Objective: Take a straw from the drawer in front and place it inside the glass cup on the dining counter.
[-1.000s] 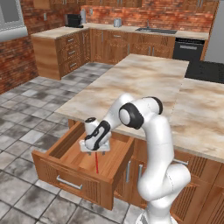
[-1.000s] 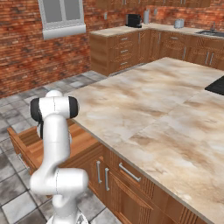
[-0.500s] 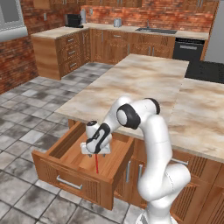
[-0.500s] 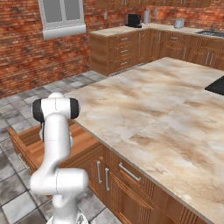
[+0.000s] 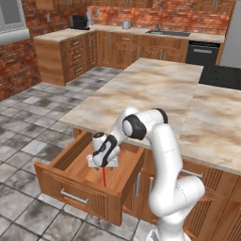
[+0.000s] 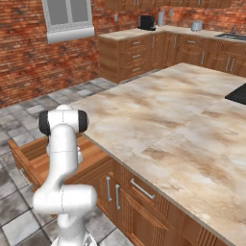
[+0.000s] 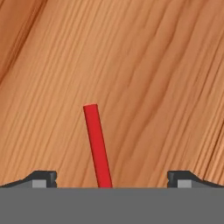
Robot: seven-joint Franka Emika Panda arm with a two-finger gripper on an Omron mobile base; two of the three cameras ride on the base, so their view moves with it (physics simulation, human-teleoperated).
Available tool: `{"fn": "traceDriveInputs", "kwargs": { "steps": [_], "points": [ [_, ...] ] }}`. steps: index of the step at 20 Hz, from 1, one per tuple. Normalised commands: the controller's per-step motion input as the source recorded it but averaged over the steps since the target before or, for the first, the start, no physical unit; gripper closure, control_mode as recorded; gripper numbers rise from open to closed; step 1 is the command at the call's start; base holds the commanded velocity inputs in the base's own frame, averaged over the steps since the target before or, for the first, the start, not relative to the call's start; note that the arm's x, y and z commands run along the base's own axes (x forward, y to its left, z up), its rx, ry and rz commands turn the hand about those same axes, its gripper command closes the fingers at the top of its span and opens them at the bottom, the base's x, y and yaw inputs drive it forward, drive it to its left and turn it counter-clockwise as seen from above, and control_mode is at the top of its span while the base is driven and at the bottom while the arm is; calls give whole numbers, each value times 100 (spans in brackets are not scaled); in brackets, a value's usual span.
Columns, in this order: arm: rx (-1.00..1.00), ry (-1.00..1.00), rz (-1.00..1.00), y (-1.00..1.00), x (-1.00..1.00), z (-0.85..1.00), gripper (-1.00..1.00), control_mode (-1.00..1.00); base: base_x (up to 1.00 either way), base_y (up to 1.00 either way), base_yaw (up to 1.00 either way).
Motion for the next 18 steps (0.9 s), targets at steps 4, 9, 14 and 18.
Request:
{"fn": "traceDriveInputs", "kwargs": {
  "steps": [4, 9, 14, 18],
  "points": [
    [0, 1, 0, 0, 12, -30, -100, -100, 0, 0, 0],
    [0, 2, 0, 0, 15, -35, -100, -100, 0, 0, 0],
    [0, 5, 0, 0, 9, -43, -100, -100, 0, 0, 0],
    [0, 10, 0, 0, -1, -50, 100, -100, 0, 0, 0]
  ]
}}
